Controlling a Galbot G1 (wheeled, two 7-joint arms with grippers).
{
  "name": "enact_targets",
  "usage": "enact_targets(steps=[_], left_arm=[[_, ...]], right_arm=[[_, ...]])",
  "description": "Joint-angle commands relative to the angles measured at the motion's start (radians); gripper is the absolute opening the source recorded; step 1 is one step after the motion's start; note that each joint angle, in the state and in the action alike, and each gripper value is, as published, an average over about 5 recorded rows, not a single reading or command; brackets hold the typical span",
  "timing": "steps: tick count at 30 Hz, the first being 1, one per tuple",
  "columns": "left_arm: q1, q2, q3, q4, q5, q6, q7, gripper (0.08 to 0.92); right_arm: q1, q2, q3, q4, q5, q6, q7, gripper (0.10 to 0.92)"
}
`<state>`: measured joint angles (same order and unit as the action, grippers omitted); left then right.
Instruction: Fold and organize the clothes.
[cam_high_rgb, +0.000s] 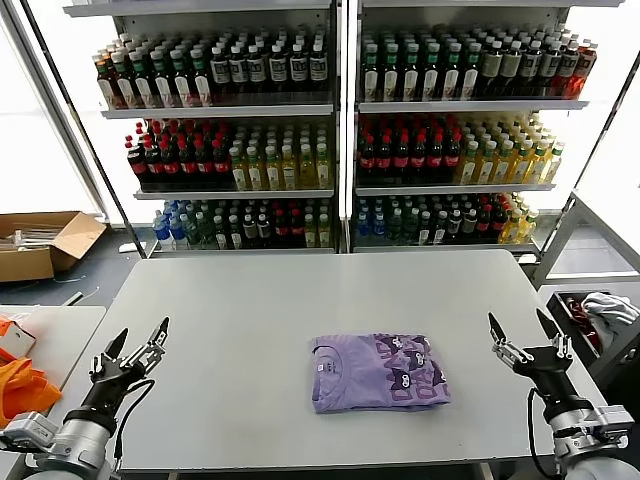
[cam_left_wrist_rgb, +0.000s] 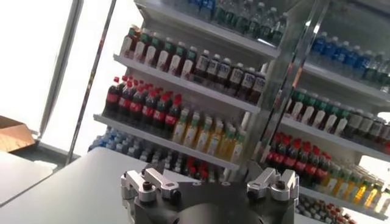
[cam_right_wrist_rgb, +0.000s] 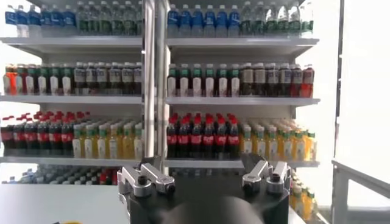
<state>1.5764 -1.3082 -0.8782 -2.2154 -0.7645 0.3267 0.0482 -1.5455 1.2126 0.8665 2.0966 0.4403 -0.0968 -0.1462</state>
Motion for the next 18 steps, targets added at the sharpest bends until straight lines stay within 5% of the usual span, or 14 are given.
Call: enact_targets(steps=[1,18], left_arm=[[0.028,-0.030,-0.051,-0.023,0.016,0.001,0.036,0.822],[0.042,-0.048,-0.078,-0.033,0.027,-0.006,0.041,0.822]], right_arm=[[-0.059,0.016,0.125,-0.024,0.019,0.023,-0.015,0.823],[-0.103,0.014,0.152,0.007,0.018,0.039,-0.041,0.823]])
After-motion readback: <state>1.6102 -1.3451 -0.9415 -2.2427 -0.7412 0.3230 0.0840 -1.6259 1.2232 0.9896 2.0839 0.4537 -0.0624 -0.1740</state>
